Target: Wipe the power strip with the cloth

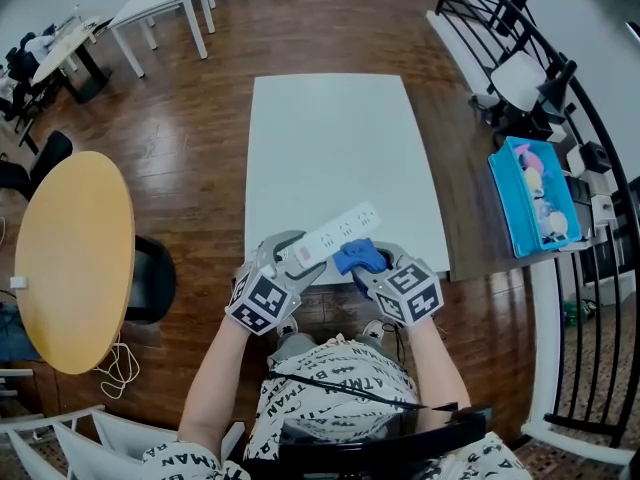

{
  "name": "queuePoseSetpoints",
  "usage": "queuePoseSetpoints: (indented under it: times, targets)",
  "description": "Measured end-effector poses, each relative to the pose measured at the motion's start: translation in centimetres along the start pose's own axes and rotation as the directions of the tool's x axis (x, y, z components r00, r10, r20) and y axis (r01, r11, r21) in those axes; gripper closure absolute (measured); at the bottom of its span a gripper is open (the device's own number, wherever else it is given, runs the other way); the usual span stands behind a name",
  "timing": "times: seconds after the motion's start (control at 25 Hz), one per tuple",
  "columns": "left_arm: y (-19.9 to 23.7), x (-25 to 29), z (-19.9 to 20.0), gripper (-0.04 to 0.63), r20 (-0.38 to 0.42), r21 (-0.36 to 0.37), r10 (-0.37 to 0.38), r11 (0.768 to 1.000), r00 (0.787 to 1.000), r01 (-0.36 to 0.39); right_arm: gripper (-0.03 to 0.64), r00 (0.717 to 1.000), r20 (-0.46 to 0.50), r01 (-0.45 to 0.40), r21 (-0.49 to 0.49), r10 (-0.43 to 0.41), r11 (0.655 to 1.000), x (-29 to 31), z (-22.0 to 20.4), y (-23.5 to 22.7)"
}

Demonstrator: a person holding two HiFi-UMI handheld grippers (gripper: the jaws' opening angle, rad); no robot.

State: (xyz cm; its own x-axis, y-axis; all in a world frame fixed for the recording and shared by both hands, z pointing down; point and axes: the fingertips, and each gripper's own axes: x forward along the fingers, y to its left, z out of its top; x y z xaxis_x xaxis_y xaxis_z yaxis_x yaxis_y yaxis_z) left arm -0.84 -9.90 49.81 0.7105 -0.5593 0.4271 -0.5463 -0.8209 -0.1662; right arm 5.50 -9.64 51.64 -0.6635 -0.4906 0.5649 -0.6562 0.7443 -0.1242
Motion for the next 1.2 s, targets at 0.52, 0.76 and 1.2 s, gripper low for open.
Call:
queuePoseSetpoints:
  times: [0.52, 0.76, 1.2]
  targets:
    - [-1.2, -2.4, -0.3, 0.316, 0.006, 0.036, -0.041, 0.999, 0.999, 0.041, 0.474, 0.984, -0.040, 0.175, 0.001, -0.175, 0.985, -3.7, -1.0, -7.8]
    - [-3.9, -2.4, -0.3, 0.316, -0.032, 0.133, -0.112, 0.984, 0.993, 0.115, 0.474, 0.979, -0.012, 0.201, 0.006, -0.201, 0.979, -4.4, 0.5, -9.4]
    - [-2.4, -2.6, 0.0, 0.316, -0.024, 0.141, -0.077, 0.987, 0.997, 0.080, 0.474, 0.988, -0.086, 0.121, -0.107, -0.131, 0.987, -3.4, -0.2, -7.4]
